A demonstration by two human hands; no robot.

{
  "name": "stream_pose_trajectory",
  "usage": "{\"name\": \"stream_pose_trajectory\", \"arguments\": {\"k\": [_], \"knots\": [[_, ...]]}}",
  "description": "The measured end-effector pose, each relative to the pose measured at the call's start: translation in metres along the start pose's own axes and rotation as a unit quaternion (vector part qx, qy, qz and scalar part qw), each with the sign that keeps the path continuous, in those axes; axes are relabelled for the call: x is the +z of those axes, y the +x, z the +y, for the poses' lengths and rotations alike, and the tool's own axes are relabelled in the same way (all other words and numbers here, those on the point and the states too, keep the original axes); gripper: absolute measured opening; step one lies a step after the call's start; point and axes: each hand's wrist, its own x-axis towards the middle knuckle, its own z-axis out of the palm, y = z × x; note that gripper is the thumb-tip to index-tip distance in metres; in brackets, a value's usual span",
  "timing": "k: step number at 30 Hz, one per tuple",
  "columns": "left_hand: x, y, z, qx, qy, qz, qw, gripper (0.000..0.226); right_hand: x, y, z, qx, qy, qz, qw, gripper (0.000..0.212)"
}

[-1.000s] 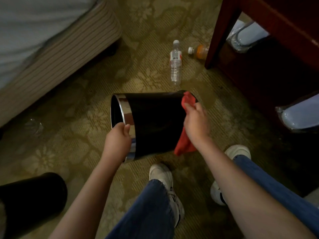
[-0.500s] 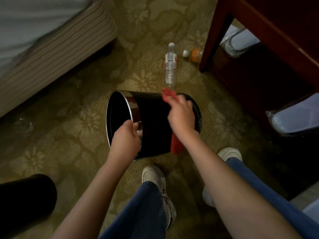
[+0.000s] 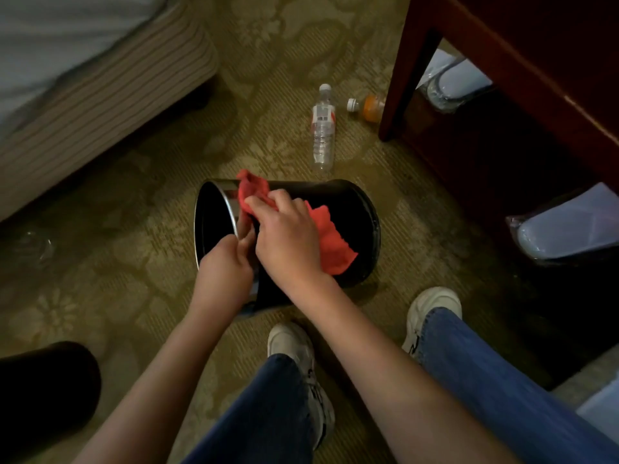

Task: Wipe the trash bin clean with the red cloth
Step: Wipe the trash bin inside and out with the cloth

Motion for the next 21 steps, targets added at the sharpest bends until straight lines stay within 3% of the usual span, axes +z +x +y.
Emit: {"name": "stream_pose_trajectory", "arguments": {"k": [3, 7, 11, 18, 21], "knots": [[-0.009, -0.002, -0.02, -0.023, -0.006, 0.006, 1.0, 0.027, 0.005, -0.003, 0.022, 0.013, -0.036, -0.033, 0.999, 0.043], [-0.023, -0.008, -0.039, -0.062, -0.029, -0.015, 0.998, 0.022, -0.002, -0.005, 0.096, 0.185, -0.057, -0.034, 0.981, 0.044], [-0.02, -0.005, -0.039, -0.048, -0.002, -0.009, 0.999, 0.025, -0.002, -0.009, 0.101, 0.236, -0.081, -0.026, 0.968, 0.045], [-0.02, 0.003, -0.038, -0.063, 0.009, 0.008, 0.998, 0.028, 0.027, -0.039, -0.033, 0.009, 0.006, -0.04, 0.999, 0.045], [-0.02, 0.003, -0.042, -0.069, -0.019, -0.002, 0.997, 0.029, 0.031, -0.041, -0.026, -0.048, -0.002, -0.058, 0.997, 0.05]]}}
